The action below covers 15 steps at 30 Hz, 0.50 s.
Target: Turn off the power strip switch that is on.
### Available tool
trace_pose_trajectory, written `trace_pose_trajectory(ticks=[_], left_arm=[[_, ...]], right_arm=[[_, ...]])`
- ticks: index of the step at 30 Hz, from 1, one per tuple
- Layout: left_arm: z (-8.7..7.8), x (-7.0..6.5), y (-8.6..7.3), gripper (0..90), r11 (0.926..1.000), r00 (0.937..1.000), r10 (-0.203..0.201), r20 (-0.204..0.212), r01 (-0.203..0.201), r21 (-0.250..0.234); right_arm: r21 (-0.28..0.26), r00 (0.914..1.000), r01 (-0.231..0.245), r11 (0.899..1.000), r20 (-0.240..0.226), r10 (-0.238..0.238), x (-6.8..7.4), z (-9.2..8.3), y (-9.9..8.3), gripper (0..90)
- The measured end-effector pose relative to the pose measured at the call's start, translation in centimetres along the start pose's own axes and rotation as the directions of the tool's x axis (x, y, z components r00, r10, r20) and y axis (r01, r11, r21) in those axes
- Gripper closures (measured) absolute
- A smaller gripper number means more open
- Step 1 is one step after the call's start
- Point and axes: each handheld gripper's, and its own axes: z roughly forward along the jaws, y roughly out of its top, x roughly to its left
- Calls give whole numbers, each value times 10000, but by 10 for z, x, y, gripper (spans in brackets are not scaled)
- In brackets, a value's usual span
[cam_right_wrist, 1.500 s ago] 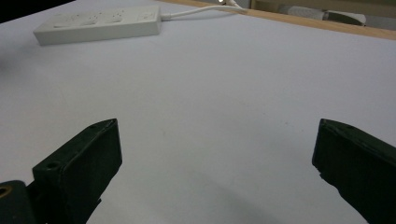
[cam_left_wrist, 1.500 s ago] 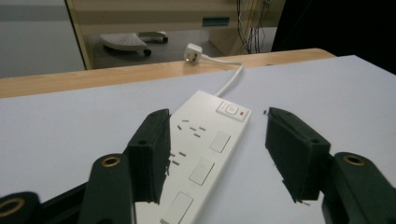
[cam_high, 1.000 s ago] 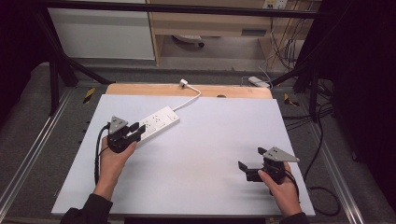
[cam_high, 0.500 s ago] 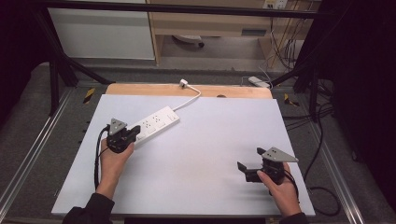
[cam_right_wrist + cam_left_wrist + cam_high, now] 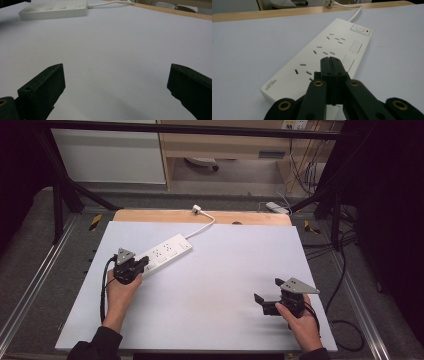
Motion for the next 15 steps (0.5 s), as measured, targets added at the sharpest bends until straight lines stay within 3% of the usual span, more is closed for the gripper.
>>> trace_pose_trajectory(ticks=[15], left_arm=[[3,1,-5,898,9993,10000,-43,81,39,373]], right_arm=[[0,10000,-19,10000,-12,19,0,0,0,21]])
